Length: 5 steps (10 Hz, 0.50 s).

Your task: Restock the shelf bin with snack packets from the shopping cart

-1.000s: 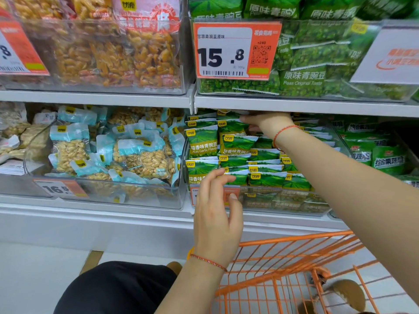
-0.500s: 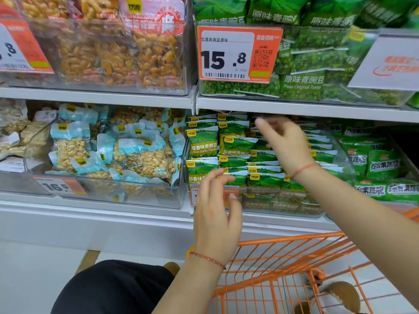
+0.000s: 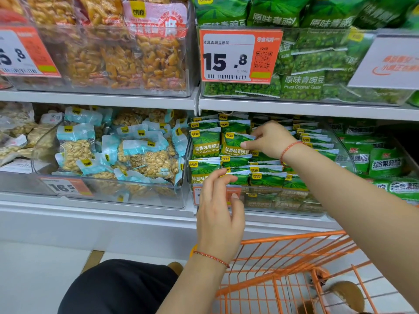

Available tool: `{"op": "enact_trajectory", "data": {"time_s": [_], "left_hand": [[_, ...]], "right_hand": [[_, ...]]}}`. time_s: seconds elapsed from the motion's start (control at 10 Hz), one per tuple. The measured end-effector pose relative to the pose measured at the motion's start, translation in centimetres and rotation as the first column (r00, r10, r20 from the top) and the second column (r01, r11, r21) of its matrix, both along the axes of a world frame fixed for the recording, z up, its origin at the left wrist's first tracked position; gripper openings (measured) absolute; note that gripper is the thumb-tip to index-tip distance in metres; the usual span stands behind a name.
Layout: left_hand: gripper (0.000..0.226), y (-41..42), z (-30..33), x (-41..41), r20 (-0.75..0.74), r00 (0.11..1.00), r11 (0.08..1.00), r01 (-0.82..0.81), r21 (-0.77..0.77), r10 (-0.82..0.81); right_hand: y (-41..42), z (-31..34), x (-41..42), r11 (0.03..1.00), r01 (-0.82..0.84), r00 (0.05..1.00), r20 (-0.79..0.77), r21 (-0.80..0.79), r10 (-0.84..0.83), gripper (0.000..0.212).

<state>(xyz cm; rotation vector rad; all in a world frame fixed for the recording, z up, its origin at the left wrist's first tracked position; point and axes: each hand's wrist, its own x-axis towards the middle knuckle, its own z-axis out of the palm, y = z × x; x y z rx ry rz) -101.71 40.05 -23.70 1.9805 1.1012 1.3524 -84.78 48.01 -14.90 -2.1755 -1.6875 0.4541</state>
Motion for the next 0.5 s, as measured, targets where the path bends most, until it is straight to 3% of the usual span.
{"op": "enact_trajectory", "data": {"time_s": [0.1, 0.3, 0.4, 0.5], "left_hand": [[0.032, 0.0, 0.0, 0.1, 0.002, 1.000, 1.000, -0.001, 0.019, 0.001], [0.031, -0.3, 0.2, 0.2, -0.024, 1.000, 0.998, -0.011, 0.054, 0.012], [0.030, 0.2, 0.4, 0.3, -0.153, 0.988, 0.997, 0.027, 0.076, -0.015], [0.032, -1.6, 0.9, 0.0, -0.393, 0.914, 0.983, 0.154, 0.103, -0.101]], "right_hand": [[-0.1, -0.3, -0.1, 0.999, 0.035, 0.996, 0.081, 0.037, -0.038, 0.038], [-3.8, -0.9, 0.2, 0.947, 0.169, 0.980, -0.152, 0.273, -0.132, 0.033], [-6.9, -0.6, 0.6, 0.945, 0.144, 0.987, -0.116, 0.293, -0.114, 0.023], [-11.0, 0.7, 1.1, 0.986, 0.000, 1.000, 0.006, 0.169, -0.001, 0.015]]}}
